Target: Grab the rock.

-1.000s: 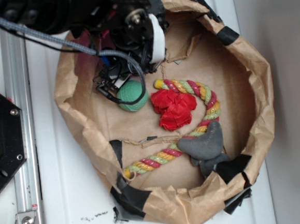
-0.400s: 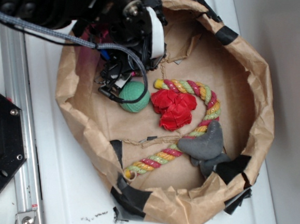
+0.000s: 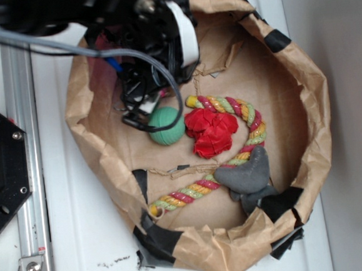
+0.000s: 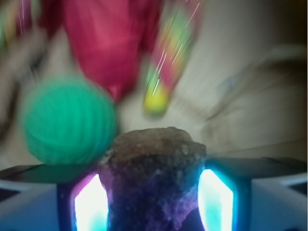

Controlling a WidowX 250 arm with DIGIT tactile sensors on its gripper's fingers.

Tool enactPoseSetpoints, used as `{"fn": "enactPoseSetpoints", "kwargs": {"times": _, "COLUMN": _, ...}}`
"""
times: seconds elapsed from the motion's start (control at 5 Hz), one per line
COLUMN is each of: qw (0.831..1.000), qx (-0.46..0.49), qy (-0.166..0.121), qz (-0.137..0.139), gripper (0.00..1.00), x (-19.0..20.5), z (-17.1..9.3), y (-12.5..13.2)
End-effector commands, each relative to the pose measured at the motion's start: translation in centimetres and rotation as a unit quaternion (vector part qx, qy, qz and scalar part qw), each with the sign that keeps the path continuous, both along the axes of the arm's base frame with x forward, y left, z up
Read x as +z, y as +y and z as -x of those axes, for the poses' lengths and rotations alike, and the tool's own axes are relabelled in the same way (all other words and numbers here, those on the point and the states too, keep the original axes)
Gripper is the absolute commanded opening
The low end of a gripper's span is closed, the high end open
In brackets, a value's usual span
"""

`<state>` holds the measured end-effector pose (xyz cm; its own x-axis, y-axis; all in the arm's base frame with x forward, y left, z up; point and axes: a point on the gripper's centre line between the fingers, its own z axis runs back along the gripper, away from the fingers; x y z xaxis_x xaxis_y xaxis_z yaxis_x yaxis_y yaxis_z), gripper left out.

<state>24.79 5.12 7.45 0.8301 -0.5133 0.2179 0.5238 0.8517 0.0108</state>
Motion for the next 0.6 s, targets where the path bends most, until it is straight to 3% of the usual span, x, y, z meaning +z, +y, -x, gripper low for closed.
{"fn": "enactPoseSetpoints", "kwargs": {"times": 0.0, "qw": 0.972, "qx": 0.231, "qy": -0.02, "qz": 0.042, "gripper": 0.0, "x": 8.8, "z": -2.4, "y": -4.7}}
{"fn": "enactPoseSetpoints", "kwargs": {"times": 0.2, "qw": 0.956, "qx": 0.292, "qy": -0.009, "qz": 0.019, "gripper": 0.0, "x": 8.2, "z": -3.1, "y": -5.0}}
{"fn": "enactPoseSetpoints", "kwargs": {"times": 0.4, "qw": 0.954, "qx": 0.301, "qy": 0.001, "qz": 0.011, "gripper": 0.0, "x": 7.6, "z": -3.3, "y": -4.9}}
